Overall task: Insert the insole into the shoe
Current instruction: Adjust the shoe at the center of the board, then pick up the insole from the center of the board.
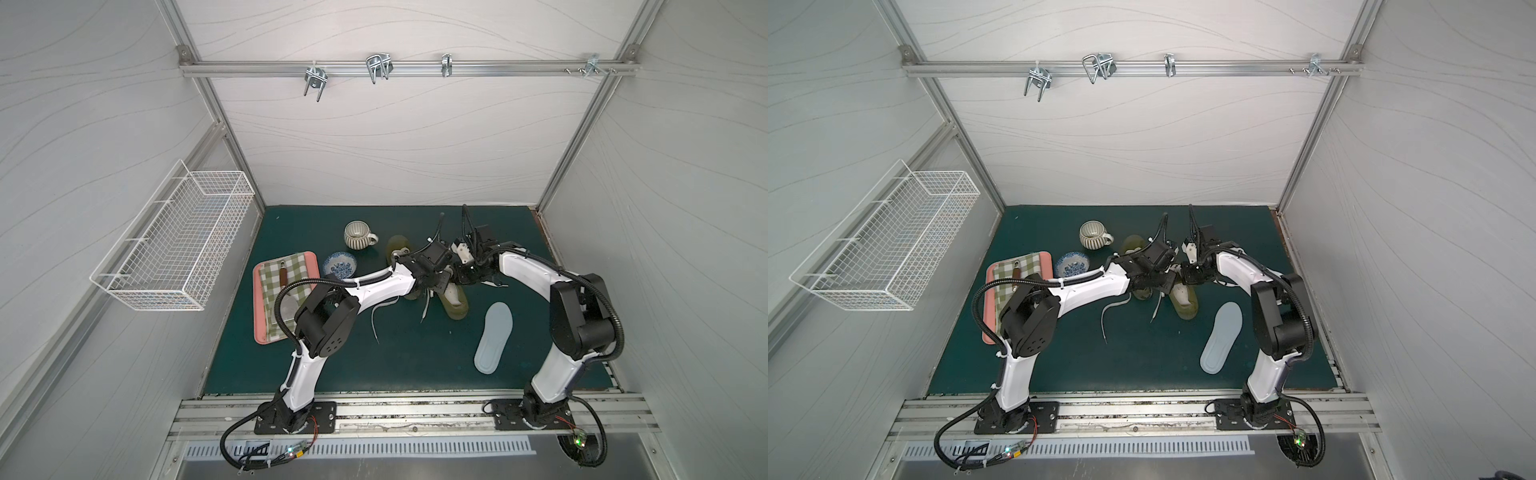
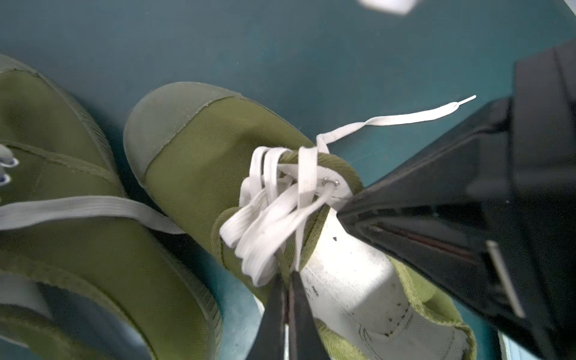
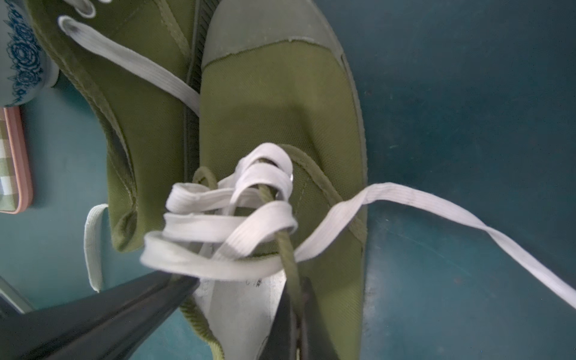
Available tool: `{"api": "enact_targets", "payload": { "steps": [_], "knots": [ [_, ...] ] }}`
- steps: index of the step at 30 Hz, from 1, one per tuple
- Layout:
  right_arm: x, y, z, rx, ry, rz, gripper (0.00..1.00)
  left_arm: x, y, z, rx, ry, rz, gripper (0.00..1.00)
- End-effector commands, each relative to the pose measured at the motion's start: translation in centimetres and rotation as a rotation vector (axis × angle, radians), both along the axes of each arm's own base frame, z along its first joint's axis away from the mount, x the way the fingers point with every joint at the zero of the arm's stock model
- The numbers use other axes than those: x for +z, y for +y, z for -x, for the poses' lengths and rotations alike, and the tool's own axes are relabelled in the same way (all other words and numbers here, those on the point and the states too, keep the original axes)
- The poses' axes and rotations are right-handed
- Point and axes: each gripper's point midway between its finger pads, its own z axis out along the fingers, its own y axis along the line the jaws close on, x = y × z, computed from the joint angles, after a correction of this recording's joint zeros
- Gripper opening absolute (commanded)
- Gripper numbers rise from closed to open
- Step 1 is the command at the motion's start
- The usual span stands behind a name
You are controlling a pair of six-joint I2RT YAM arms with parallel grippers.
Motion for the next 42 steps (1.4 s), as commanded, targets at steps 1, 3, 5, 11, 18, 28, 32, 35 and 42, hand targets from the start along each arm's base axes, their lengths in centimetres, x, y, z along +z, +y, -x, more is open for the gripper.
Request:
{"api": "enact_targets", "payload": {
  "steps": [1, 3, 5, 11, 18, 28, 32, 35, 42],
  "knots": [
    [1.0, 0.4, 0.1, -0.001, 0.013, -0.021, 0.12, 1.5, 0.1, 0.0, 0.007, 0.018, 0.03, 0.06],
    [1.7, 0.2, 0.4, -0.014, 0.014, -0.023, 0.3, 2.1, -0.2, 0.1, -0.005, 0.016, 0.051, 0.15],
    [2.9, -0.1, 0.9, -0.031, 0.012, -0.028, 0.4, 2.8, -0.4, 0.2, -0.014, 0.011, 0.067, 0.21],
    [6.3, -4.6, 3.8, -0.198, 0.017, 0.05, 0.53, 5.2, 0.1, 0.9, -0.017, -0.005, 0.105, 0.3],
    [4.3, -11.4, 7.7, -0.551, 0.151, -0.041, 0.57, 6.7, 1.2, 2.2, -0.023, -0.02, 0.134, 0.33],
    [0.0, -14.8, 12.7, -0.878, 0.298, -0.039, 0.53, 6.8, 1.7, 4.0, -0.042, 0.004, 0.198, 0.33],
    [-1.8, -15.2, 15.5, -0.956, 0.347, -0.023, 0.53, 6.7, 1.6, 4.2, -0.049, 0.009, 0.206, 0.34],
    [-2.6, -15.5, 16.8, -0.949, 0.366, 0.009, 0.54, 6.9, 1.2, 4.1, -0.055, 0.012, 0.223, 0.34],
    [-4.5, -15.3, 18.2, -0.978, 0.419, 0.011, 0.59, 6.7, 0.9, 4.4, -0.039, 0.032, 0.23, 0.35]
  ]
}}
